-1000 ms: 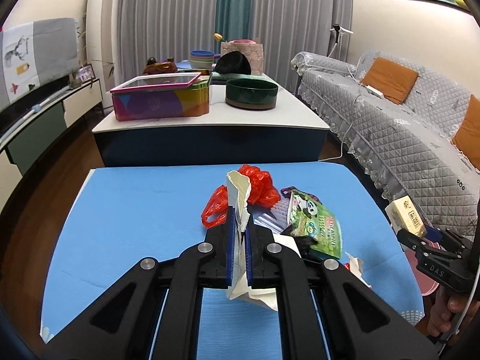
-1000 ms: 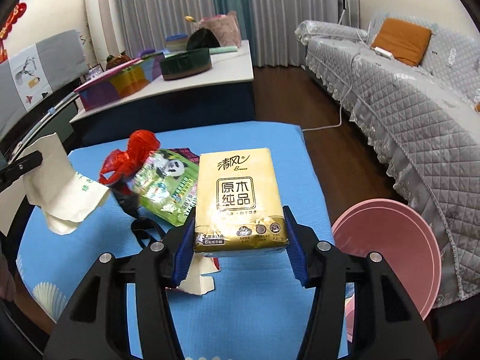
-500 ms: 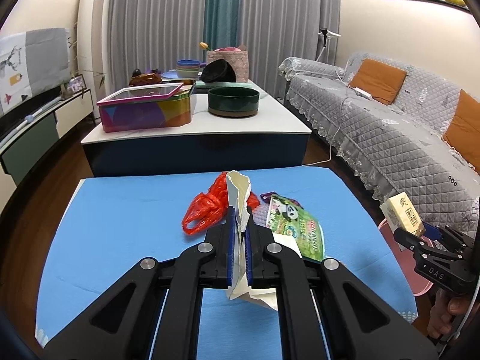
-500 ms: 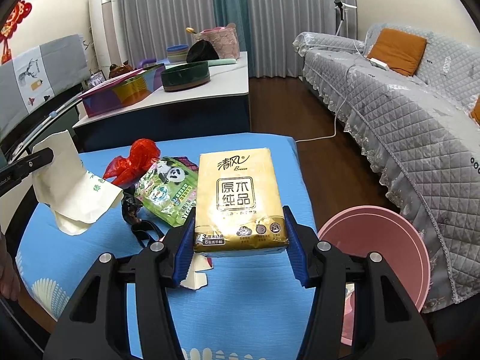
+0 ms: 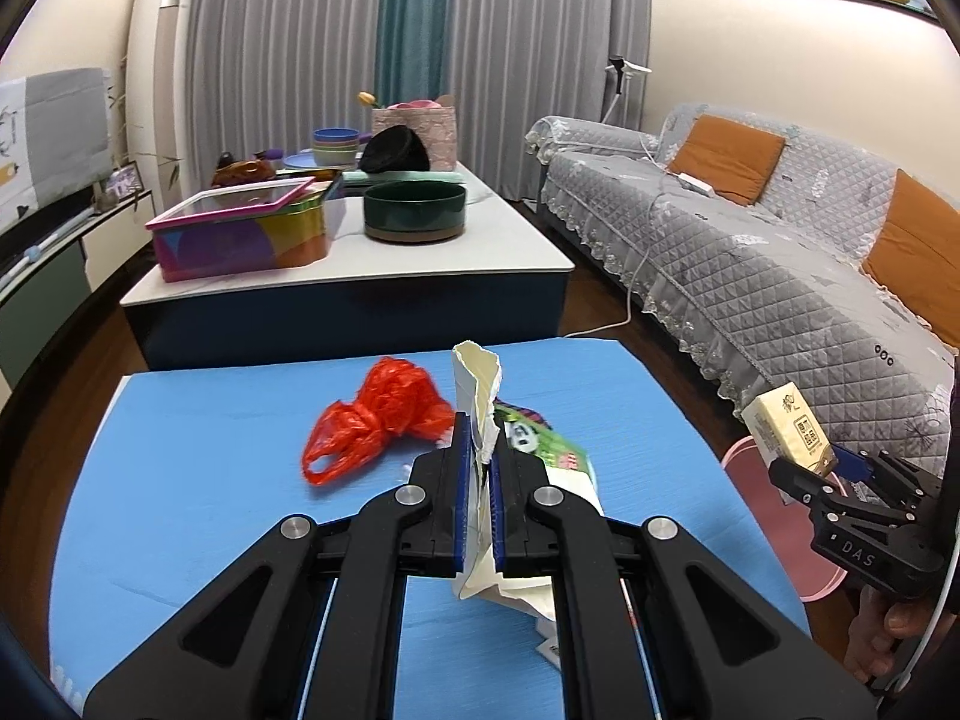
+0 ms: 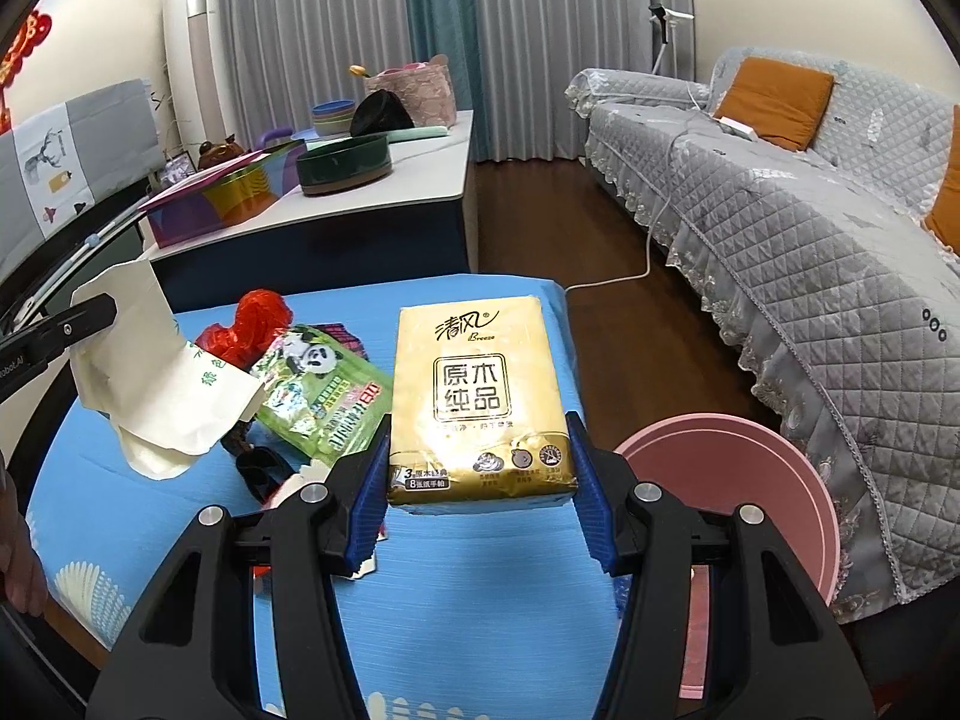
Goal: Collect trash
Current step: 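Carry both items over the pink basin and open both tools to release them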
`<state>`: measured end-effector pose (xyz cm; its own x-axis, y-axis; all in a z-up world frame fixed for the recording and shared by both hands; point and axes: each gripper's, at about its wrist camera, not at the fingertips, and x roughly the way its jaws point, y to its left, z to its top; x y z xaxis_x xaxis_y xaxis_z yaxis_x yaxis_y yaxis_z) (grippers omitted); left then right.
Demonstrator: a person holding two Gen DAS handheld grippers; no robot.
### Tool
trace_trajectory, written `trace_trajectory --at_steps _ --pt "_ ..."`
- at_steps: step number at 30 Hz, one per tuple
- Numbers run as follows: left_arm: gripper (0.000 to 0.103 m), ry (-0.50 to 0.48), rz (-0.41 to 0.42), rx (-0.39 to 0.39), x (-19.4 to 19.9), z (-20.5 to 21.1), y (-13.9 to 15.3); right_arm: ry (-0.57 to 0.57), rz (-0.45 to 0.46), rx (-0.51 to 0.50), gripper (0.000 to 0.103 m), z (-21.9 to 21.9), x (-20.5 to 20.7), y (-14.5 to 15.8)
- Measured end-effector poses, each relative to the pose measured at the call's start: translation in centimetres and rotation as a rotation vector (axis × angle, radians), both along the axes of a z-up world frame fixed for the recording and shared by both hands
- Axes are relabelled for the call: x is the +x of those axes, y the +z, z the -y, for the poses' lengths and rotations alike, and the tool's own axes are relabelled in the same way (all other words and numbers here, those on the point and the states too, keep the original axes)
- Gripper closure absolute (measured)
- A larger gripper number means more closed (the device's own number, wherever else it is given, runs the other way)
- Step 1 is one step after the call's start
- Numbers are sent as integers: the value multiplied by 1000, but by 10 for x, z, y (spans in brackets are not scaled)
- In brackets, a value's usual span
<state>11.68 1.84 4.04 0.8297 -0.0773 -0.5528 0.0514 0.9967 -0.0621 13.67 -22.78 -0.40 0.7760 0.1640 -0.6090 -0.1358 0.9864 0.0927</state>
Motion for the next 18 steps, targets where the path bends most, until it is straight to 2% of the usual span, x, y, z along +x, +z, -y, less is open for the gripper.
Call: trace_trajectory --at_steps 18 --pt "97 -110 -1 -23 16 57 -10 -109 -6 5 49 52 -3 -6"
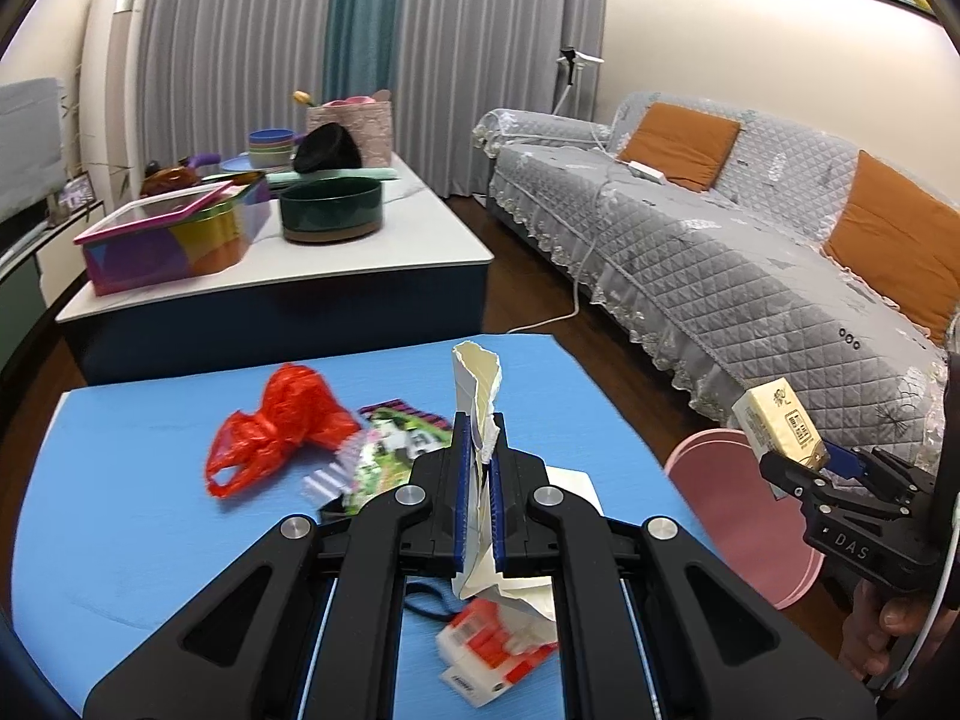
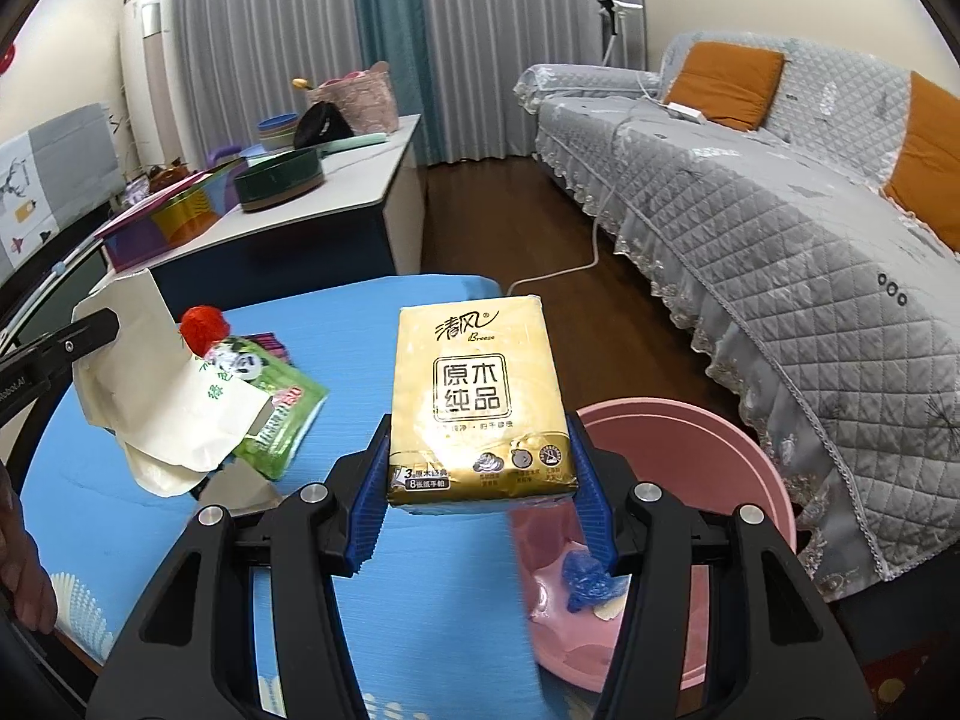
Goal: Collect trash
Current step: 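Carry both items over the pink basin and open both tools to release them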
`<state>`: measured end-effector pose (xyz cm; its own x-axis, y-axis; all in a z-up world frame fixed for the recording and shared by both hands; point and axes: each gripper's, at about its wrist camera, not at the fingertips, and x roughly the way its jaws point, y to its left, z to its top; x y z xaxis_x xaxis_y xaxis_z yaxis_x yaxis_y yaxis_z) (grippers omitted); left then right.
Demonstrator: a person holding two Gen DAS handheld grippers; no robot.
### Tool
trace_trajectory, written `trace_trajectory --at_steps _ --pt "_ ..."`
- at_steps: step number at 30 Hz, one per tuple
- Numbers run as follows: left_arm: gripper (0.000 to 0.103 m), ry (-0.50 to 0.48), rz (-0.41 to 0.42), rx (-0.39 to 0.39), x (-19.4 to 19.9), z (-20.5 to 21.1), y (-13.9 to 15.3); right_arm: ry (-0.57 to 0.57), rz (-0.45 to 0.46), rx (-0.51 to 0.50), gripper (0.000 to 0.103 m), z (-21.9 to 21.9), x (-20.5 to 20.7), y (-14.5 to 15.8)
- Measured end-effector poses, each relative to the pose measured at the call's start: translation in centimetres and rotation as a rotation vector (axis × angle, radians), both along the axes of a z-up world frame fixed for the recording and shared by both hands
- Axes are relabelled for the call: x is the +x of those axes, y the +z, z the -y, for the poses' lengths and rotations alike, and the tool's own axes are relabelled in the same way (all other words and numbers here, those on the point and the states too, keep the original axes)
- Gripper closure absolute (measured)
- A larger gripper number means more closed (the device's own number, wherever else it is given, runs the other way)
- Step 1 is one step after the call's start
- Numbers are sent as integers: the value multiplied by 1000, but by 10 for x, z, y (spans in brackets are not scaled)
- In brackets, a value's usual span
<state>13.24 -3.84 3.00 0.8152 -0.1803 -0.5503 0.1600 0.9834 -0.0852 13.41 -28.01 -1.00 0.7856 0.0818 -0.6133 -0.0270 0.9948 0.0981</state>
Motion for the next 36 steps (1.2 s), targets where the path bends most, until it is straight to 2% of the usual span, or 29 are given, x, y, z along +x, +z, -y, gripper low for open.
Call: trace_trajectory --at_steps 15,27,36 --pt "97 -118 -10 -11 7 61 -2 -105 -8 8 49 55 -6 -5" --pt "97 -215 -20 19 7 123 -7 -178 3 30 49 100 -17 -5" --pt "97 -266 -24 55 5 154 -14 -221 12 52 49 127 -26 -3"
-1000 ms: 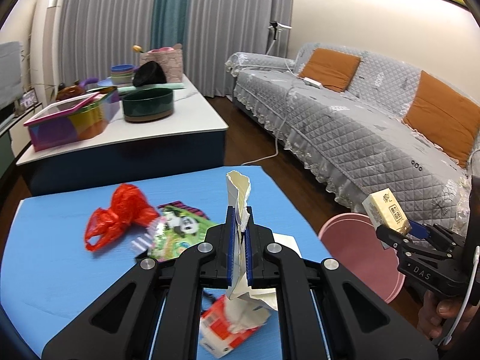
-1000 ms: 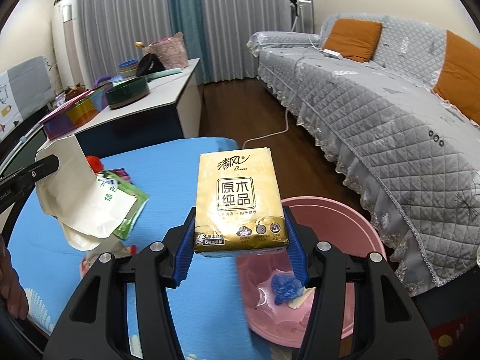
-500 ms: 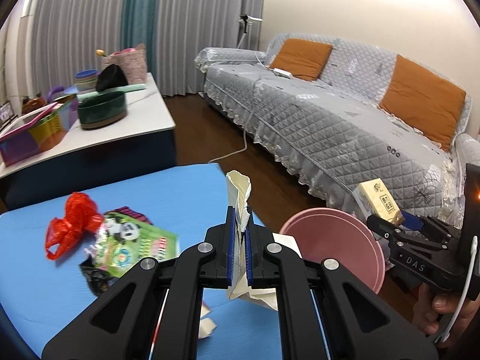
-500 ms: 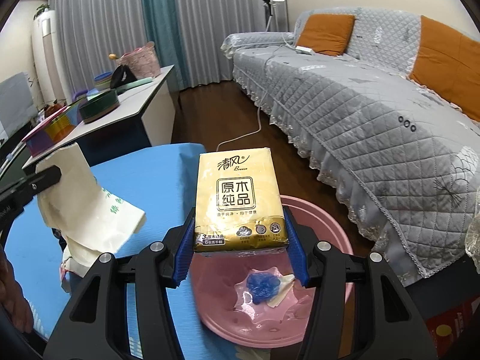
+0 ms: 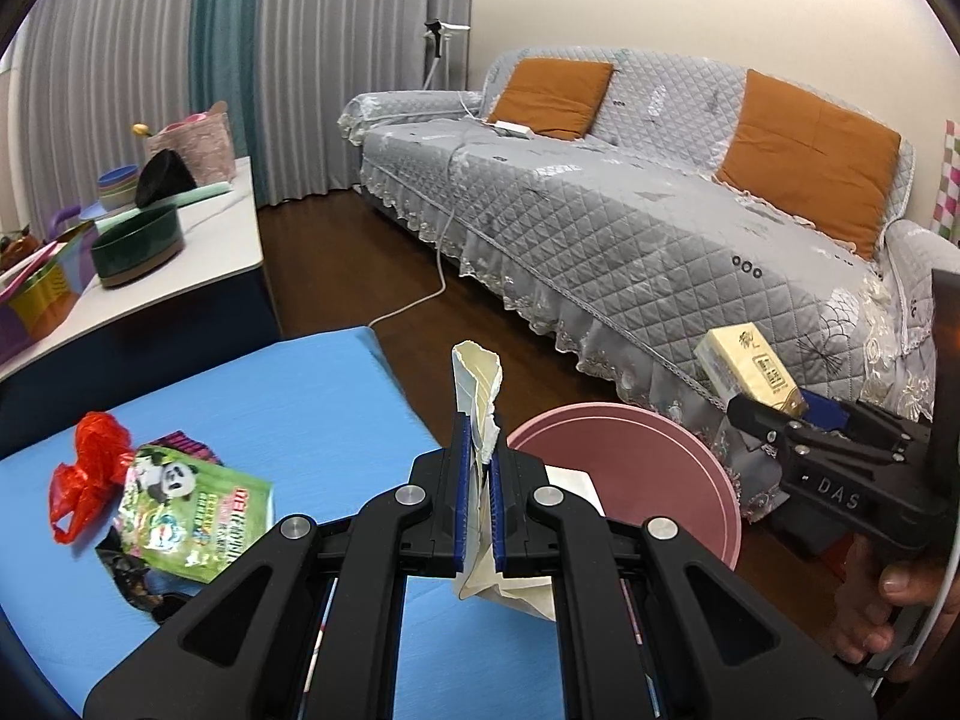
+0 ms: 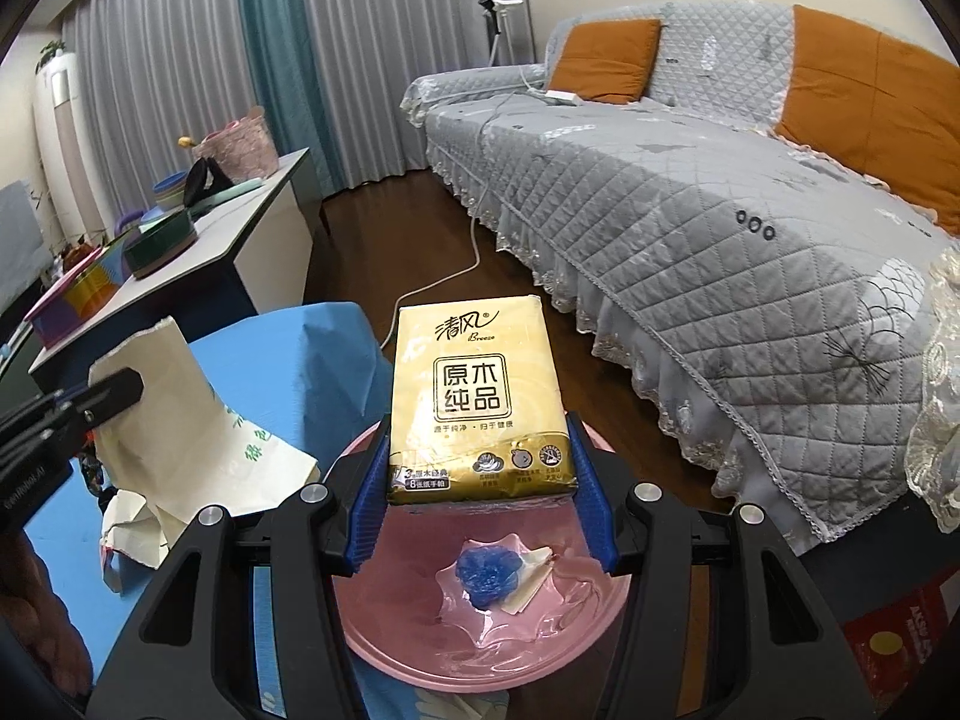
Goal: Collect trash
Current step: 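Carry both items over the pink basin and open both tools to release them, then move both open tools back toward the remaining trash on the table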
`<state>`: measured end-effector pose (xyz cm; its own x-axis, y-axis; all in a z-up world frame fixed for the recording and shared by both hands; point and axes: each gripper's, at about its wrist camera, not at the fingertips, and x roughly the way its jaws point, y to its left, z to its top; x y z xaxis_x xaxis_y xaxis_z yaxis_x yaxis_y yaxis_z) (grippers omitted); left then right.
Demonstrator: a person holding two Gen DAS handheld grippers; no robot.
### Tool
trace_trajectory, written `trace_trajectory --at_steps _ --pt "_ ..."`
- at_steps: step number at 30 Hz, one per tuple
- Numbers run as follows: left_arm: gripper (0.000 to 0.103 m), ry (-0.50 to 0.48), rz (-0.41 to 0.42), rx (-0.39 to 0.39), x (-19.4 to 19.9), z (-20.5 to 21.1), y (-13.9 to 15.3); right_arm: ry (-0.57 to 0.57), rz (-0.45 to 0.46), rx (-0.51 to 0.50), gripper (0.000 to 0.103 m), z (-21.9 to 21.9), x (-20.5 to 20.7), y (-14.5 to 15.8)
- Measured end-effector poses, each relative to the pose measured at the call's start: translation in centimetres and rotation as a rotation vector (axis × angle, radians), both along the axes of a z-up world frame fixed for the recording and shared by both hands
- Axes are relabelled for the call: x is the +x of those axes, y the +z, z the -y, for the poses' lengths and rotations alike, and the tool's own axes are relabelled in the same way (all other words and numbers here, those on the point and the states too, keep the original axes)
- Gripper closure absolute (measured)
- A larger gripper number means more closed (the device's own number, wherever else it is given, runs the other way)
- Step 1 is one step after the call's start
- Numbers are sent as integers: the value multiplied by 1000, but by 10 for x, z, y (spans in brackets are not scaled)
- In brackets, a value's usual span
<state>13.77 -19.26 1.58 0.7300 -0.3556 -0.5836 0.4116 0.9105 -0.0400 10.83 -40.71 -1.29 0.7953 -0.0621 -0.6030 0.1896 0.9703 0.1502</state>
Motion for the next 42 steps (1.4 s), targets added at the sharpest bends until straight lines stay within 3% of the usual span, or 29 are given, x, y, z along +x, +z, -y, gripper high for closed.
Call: trace_trajectory --at_steps 16,20,22,24,35,42 --pt "97 -50 -25 19 4 39 -8 -12 -8 3 49 9 -4 -2" --pt "89 -72 -32 -7 7 42 -6 -4 -16 -2 46 8 -3 -4" --pt "82 -75 -28 -22 8 39 -4 -11 -15 -6 39 8 -3 -4" --pt "79 -68 -31 -30 9 34 -3 -15 -18 1 39 9 -2 -4" --pt "79 -18 -17 -40 6 -5 7 24 -4 -10 39 -20 5 1" --pt "79 49 1 -47 2 -52 17 86 10 -24 40 -54 8 6"
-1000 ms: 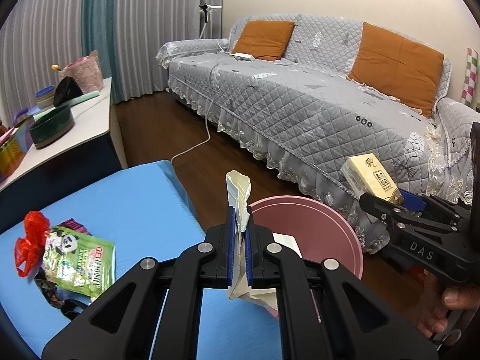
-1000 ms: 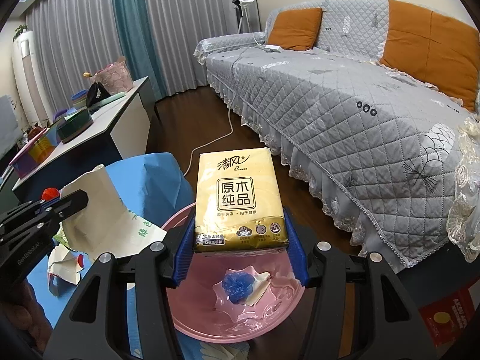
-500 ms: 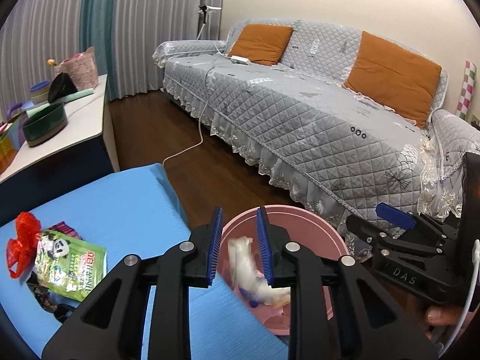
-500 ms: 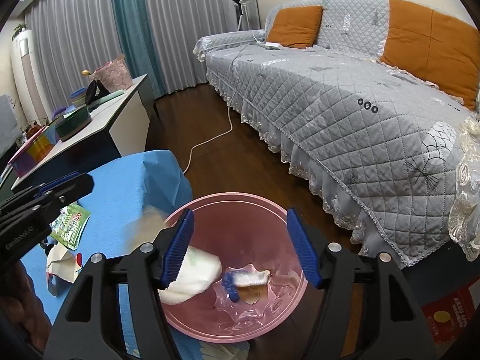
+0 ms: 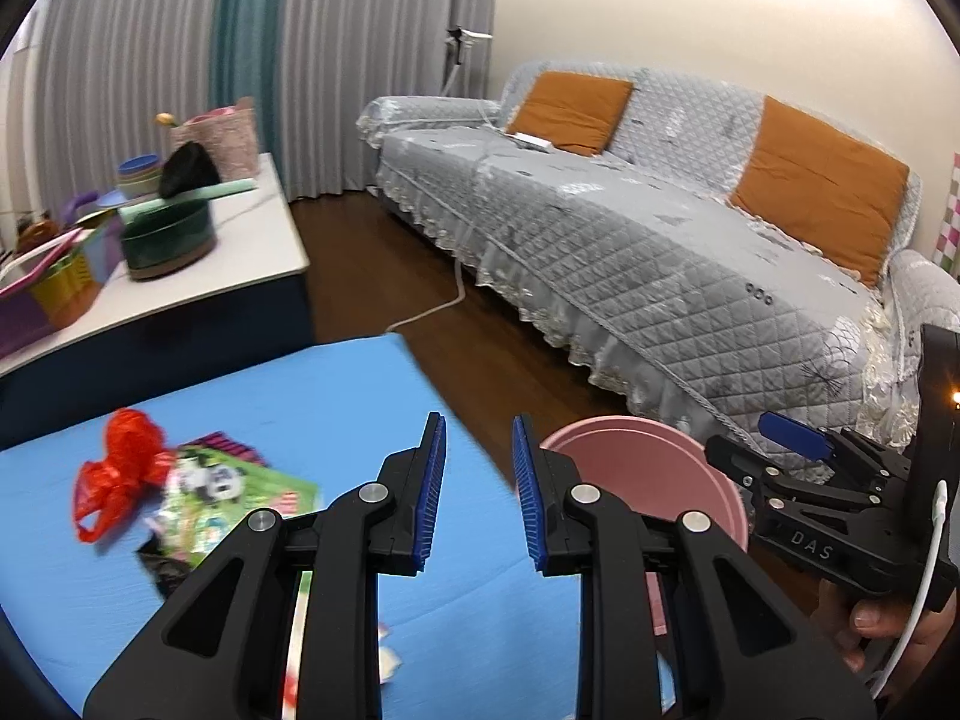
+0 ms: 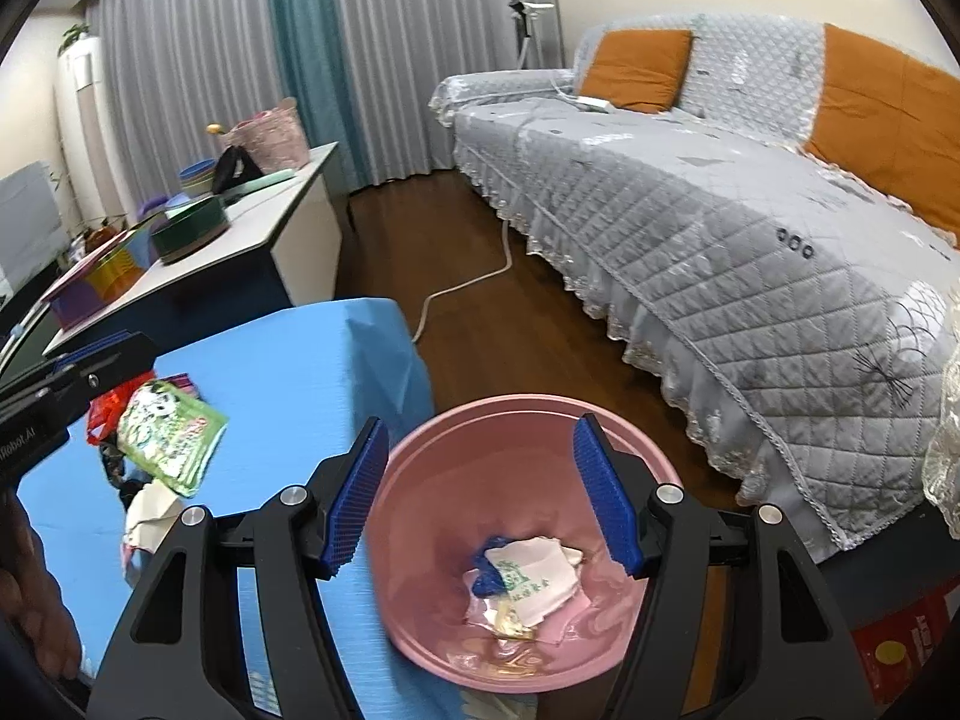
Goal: Collect trash
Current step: 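Move both open tools back toward the remaining trash on the table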
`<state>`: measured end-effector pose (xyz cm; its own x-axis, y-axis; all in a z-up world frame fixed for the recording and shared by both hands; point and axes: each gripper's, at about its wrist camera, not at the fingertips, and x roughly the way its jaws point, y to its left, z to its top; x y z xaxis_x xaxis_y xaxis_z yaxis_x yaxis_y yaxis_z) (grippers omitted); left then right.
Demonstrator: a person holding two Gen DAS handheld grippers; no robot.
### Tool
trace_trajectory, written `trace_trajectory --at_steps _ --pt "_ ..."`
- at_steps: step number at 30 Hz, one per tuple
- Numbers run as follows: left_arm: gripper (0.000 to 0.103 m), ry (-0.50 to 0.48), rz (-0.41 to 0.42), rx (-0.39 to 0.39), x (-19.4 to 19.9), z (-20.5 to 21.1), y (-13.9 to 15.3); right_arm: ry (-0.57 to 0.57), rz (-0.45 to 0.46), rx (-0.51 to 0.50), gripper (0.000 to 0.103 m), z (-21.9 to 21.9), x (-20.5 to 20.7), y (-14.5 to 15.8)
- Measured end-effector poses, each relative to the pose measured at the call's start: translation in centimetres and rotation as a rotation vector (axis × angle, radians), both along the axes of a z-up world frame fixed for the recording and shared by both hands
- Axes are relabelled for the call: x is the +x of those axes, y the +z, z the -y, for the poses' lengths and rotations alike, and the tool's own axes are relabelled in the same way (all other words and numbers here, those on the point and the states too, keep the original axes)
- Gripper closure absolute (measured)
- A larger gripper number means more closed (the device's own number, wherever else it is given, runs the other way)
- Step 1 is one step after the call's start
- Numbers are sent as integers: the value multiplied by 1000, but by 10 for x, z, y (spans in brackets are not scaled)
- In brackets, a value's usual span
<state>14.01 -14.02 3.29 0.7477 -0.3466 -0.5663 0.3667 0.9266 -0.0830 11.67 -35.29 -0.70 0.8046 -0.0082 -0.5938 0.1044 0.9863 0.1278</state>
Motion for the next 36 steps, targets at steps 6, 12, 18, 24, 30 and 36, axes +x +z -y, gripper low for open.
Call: trace_trajectory --at_steps 6,12,18,24,30,36 --pt "79 82 7 -24 -3 -53 6 78 14 -8 54 -38 4 3" --pt "79 185 0 -41 0 -111 -2 183 15 0 64 -77 7 2" --pt "79 292 -36 -50 -1 -170 -13 317 14 -25 64 -118 3 -6" --pt "79 351 -48 -93 -18 -206 -6 472 -9 -87 64 -158 -9 -20" --pt "79 376 -58 -104 -25 -223 -9 617 -82 -169 64 -195 -14 -44" --pt "79 367 -78 -103 -19 -224 -17 692 -113 -295 63 -225 -15 -66"
